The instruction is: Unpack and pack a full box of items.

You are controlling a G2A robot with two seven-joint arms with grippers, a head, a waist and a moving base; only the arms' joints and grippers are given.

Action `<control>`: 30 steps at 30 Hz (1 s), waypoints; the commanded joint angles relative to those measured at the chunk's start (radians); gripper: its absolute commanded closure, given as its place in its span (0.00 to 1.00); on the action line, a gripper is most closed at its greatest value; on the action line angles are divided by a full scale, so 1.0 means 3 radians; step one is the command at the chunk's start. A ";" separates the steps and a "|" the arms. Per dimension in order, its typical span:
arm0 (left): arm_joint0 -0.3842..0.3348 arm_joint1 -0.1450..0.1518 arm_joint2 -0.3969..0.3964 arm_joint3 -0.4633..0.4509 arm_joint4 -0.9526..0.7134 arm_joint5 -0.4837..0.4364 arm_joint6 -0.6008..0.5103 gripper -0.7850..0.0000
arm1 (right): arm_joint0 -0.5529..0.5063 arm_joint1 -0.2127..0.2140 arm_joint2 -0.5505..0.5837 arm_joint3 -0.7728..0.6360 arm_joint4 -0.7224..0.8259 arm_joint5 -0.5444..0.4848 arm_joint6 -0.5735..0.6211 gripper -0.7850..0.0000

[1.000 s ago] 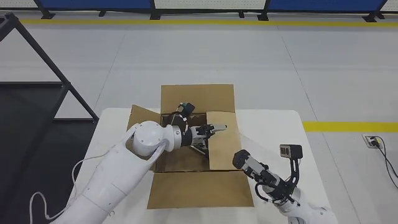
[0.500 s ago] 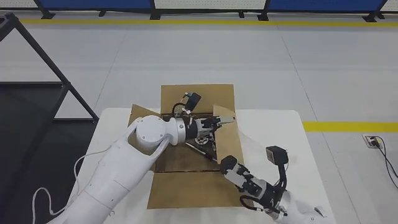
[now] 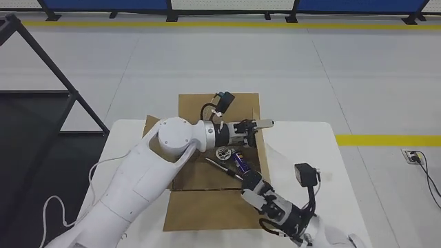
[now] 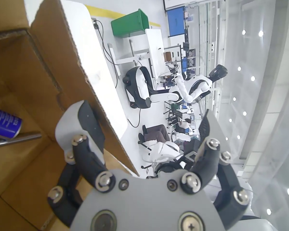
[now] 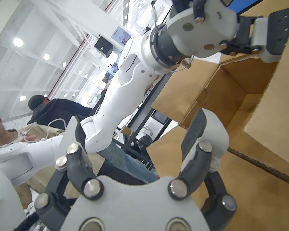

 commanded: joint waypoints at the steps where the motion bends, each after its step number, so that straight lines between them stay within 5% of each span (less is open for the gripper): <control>1: -0.0058 -0.0042 0.0044 0.0077 -0.0015 -0.0011 -0.0006 0.00 | 0.0011 -0.0011 -0.0065 0.0004 -0.0088 0.0018 -0.0204 0.00; 7: -0.0224 -0.0187 0.0199 0.0306 0.0004 -0.0054 0.0020 0.00 | 0.0019 -0.0025 -0.0153 -0.0019 -0.0384 0.0163 -0.0571 0.00; 19: -0.0388 -0.0375 0.0263 0.0691 -0.0056 -0.0230 -0.0082 0.00 | 0.0074 -0.0051 -0.0152 -0.0012 -0.0736 0.1045 -0.1051 0.00; 25: -0.0347 -0.0364 0.0155 0.0745 -0.0011 -0.0346 -0.0091 0.00 | 0.0056 -0.0055 -0.0080 0.0002 -0.0687 0.1227 -0.1149 0.00; 30: -0.0203 -0.0258 -0.0036 0.0660 0.0189 -0.0490 -0.0041 0.00 | 0.0058 -0.0053 0.0008 0.0063 -0.0621 0.1387 -0.1151 0.00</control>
